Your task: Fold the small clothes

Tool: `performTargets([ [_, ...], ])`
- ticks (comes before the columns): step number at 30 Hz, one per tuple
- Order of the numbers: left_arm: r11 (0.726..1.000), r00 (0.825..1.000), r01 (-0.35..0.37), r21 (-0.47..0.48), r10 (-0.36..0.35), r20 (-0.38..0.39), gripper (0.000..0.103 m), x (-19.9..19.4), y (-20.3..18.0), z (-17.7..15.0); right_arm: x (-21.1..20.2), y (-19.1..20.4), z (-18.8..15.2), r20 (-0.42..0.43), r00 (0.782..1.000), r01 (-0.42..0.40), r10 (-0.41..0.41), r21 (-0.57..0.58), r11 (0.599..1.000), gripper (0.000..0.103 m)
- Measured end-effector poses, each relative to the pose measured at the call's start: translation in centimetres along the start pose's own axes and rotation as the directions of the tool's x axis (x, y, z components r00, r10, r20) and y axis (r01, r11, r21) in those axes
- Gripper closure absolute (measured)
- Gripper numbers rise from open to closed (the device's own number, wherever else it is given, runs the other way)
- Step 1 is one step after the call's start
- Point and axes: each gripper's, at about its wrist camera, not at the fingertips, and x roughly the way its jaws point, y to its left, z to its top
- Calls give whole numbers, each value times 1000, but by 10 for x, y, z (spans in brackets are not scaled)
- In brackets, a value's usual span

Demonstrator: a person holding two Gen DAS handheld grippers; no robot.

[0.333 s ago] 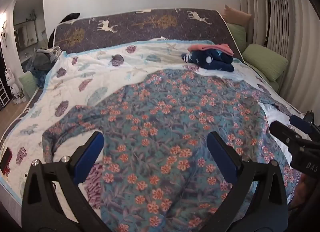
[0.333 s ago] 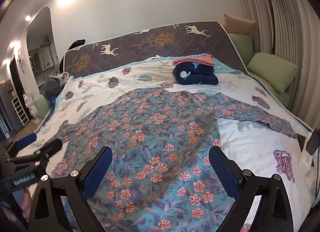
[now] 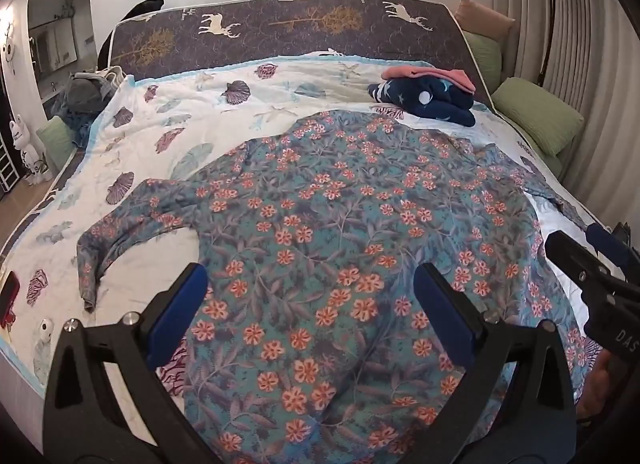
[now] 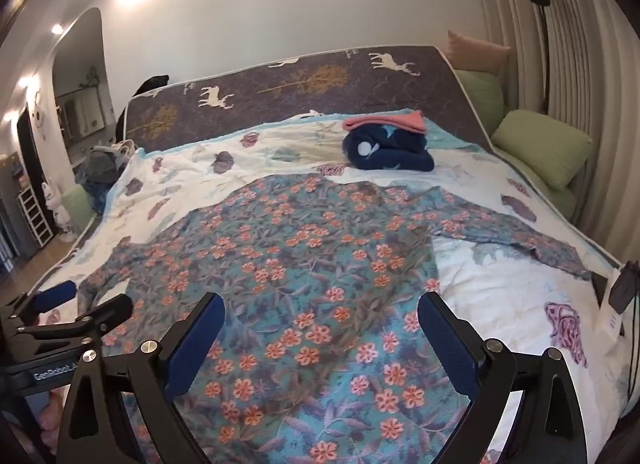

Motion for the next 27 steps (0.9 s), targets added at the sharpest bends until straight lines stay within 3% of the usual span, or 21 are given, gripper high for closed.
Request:
performTargets([
  [21, 1000, 1000, 9, 5, -9, -21, 1, 6, 3, -4, 2, 1, -3, -5, 1000, -13, 13, 9, 1000, 4],
  [27, 1000, 1000, 13, 6, -13, -20, 1, 5, 2, -7, 5, 0, -5, -56, 998, -15, 16, 21, 1000, 4],
])
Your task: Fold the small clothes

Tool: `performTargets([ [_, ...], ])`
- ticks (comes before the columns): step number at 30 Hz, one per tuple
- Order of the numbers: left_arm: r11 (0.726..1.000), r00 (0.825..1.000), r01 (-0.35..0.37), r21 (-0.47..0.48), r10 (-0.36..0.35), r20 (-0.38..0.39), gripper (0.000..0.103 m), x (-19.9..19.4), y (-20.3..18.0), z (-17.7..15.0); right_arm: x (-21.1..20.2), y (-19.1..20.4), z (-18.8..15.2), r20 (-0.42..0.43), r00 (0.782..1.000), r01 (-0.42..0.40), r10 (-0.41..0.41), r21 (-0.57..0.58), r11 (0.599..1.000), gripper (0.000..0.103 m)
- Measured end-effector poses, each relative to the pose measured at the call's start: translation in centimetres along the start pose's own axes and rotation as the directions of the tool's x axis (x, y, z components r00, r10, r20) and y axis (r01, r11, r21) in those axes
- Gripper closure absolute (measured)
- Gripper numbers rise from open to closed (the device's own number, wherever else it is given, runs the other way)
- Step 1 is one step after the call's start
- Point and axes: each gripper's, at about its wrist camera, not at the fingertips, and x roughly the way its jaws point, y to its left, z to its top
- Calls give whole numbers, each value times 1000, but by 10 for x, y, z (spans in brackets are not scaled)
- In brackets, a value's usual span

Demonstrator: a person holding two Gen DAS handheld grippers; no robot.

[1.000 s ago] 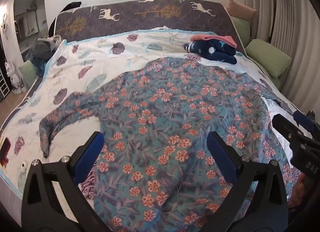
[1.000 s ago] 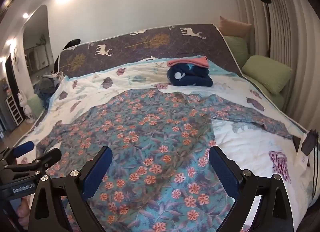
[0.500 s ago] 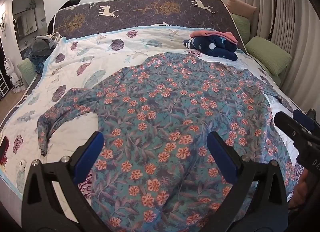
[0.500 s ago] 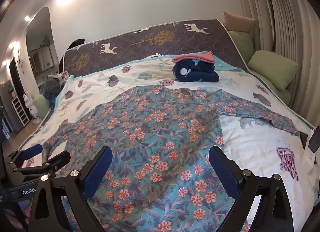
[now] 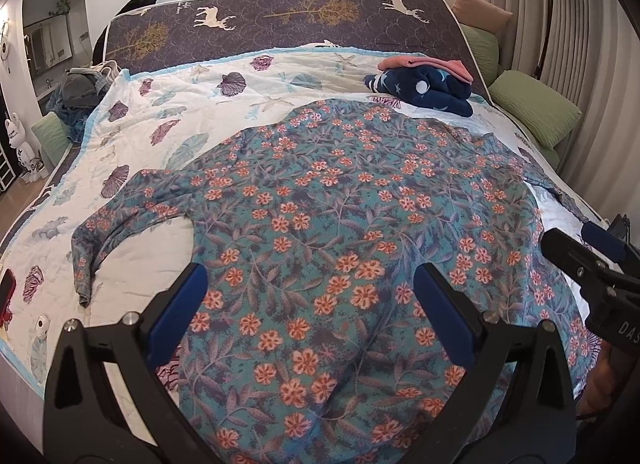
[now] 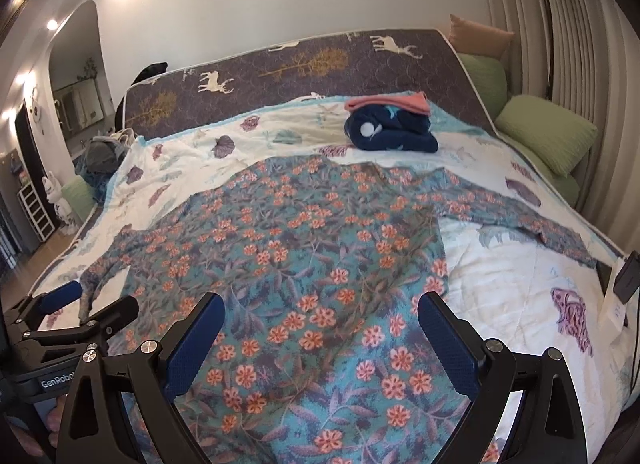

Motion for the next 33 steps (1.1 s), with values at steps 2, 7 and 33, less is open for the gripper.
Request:
performTargets([
  [2, 1000, 1000, -2, 0, 2, -1, 1, 0, 0, 0, -2, -1, -1, 10, 1000, 0, 0, 6, 1000, 4],
  [7, 1000, 1000, -4, -3, 4, -16, 1, 1, -2, -2, -5, 0, -2, 22, 1000, 7, -7, -6, 1000, 4],
  [33, 1000, 1000, 1, -12, -1, -12, 1, 2, -1, -3, -9, 10, 0, 57, 998, 24, -22, -35, 999, 4],
])
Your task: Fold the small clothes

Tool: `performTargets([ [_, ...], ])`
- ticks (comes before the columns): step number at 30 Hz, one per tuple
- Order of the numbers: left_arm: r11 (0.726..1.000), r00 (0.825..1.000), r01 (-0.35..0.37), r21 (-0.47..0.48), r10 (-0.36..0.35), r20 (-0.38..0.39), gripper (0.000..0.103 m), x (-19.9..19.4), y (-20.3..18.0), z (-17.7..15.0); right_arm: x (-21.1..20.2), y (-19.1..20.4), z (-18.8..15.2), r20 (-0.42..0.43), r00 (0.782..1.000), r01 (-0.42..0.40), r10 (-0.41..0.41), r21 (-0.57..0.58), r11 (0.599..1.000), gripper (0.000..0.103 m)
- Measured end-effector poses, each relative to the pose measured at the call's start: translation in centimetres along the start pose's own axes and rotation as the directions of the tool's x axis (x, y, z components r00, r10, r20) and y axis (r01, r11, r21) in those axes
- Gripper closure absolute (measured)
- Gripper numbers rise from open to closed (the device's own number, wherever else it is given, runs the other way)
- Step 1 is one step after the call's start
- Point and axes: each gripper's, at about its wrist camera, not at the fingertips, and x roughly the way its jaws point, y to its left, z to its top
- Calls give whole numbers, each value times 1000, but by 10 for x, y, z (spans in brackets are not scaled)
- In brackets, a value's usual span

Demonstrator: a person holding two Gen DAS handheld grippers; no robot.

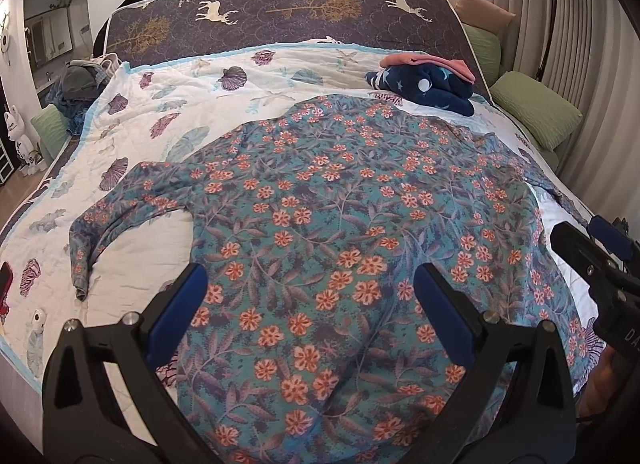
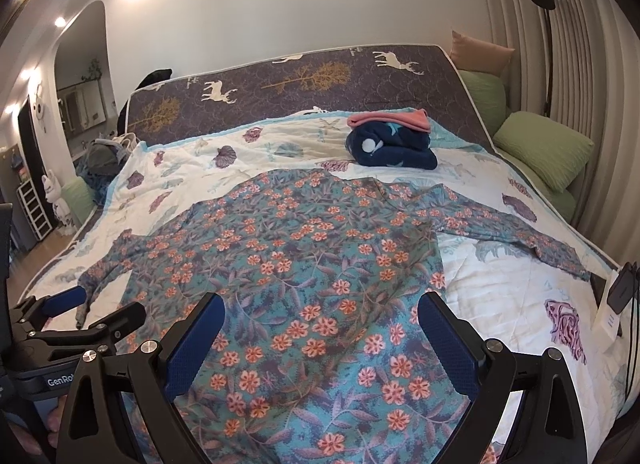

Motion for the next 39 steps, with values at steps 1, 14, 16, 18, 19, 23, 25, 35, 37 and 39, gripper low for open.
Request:
performTargets([
  [1, 1000, 1000, 0, 0, 0, 0, 1, 0, 0, 0, 0, 0, 0, 1, 1000, 2, -2, -2, 1000, 4],
  [14, 1000, 1000, 9, -9, -9, -4, 1, 2, 1, 0, 0, -1, 1, 2, 999, 39, -39, 4, 999, 4],
  [16, 1000, 1000, 13, -11, -13, -8, 1, 4, 1, 0, 1, -1, 1, -1, 999, 38, -38, 2, 999, 4],
  [18, 1000, 1000, 18, -13, -18, -11, 1, 5, 2, 0, 0, 0, 1, 1, 999, 42, -42, -4, 999, 4],
  [19, 1000, 1000, 20, -13, -20, -12, 1, 5, 3, -1, 1, 0, 0, 0, 999, 44, -44, -5, 999, 4],
  [23, 1000, 1000, 24, -20, -24, -12, 1, 6, 3, -2, 2, 0, 0, -5, 999, 47, -47, -2, 999, 4],
  [25, 999, 1000, 26, -24, -27, -12, 1, 6, 5, -3, 3, -1, -1, -7, 999, 50, -50, 1, 999, 4],
  [35, 998, 999, 42, -39, -43, -13, 1, 6, 9, -4, 3, -1, -1, -13, 998, 54, -53, 6, 999, 4],
  [37, 998, 999, 42, -39, -43, -13, 1, 6, 9, -4, 3, -2, -1, -13, 998, 54, -54, 7, 999, 4],
  [39, 998, 999, 44, -39, -44, -13, 1, 6, 9, -4, 3, -1, -1, -12, 998, 54, -54, 2, 999, 4],
])
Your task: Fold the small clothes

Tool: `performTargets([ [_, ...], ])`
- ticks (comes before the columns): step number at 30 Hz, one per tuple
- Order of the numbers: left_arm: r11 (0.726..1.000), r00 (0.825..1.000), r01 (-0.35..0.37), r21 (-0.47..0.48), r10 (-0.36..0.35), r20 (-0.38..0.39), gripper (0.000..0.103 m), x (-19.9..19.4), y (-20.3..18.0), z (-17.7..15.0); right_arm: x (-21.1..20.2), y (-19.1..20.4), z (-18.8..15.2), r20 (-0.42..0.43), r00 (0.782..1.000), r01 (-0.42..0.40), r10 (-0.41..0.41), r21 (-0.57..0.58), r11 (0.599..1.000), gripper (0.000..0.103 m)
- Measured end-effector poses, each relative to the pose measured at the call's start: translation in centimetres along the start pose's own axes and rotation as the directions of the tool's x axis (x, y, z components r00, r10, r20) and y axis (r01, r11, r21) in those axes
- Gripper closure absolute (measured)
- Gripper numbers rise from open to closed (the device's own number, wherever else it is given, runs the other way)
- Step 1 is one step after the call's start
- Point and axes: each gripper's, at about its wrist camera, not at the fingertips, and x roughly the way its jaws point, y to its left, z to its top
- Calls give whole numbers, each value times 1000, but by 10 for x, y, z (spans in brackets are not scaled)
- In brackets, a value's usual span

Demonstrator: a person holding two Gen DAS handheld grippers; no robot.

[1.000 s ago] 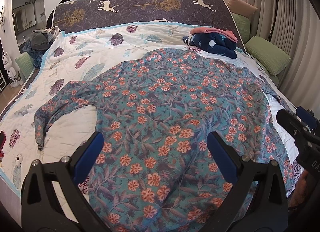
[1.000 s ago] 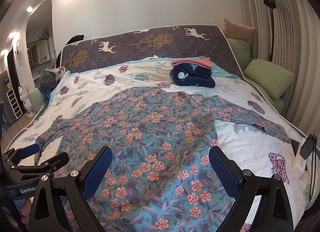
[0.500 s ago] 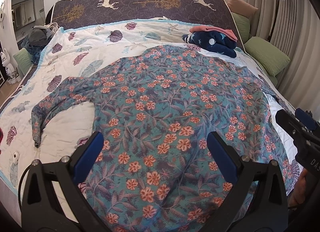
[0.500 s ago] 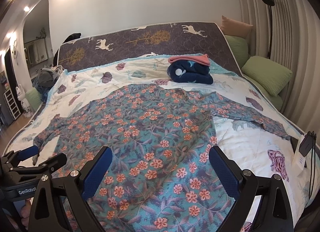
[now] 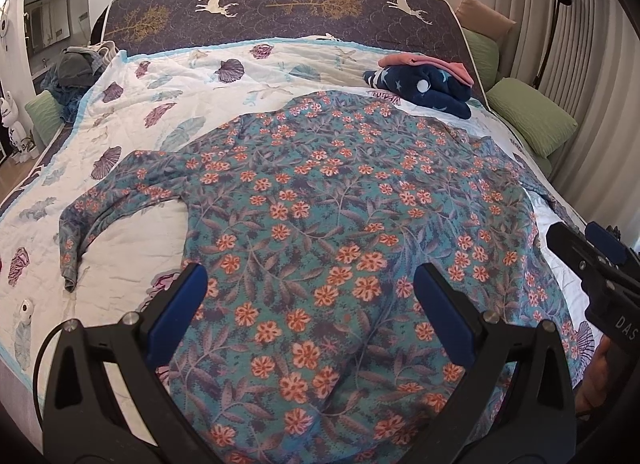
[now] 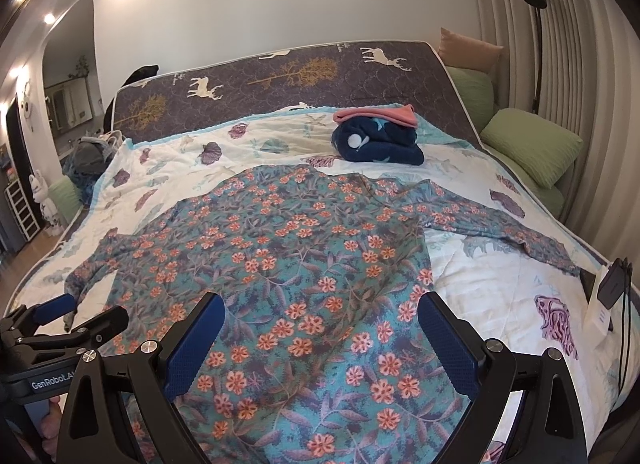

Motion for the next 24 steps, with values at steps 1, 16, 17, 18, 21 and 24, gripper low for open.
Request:
performTargets([
  [1, 1000, 1000, 1, -2, -1, 1, 1, 0, 0, 0, 0, 0, 0, -1, 1000, -2, 2, 2, 1000, 4],
  [16, 999, 998, 48, -19, -47, 31, 1, -8, 9, 2, 2, 3, 0, -11, 1000, -16, 17, 8, 1000, 4],
  [17, 998, 998, 52, -24, -51, 30, 1, -8, 10, 2, 2, 4, 0, -12, 1000, -15, 15, 4, 1000, 4],
  [18, 998, 998, 54, -27, -53, 29, 1, -8, 11, 1, 2, 5, 0, -13, 1000, -12, 12, -1, 1000, 4],
  [21, 998, 998, 55, -38, -54, 29, 1, -7, 15, 1, 2, 9, 0, -14, 1000, -8, 7, -15, 1000, 4],
  [24, 998, 999, 49, -46, -48, 26, 1, -6, 17, 0, 3, 11, 0, -16, 1000, -7, 7, -23, 1000, 4],
])
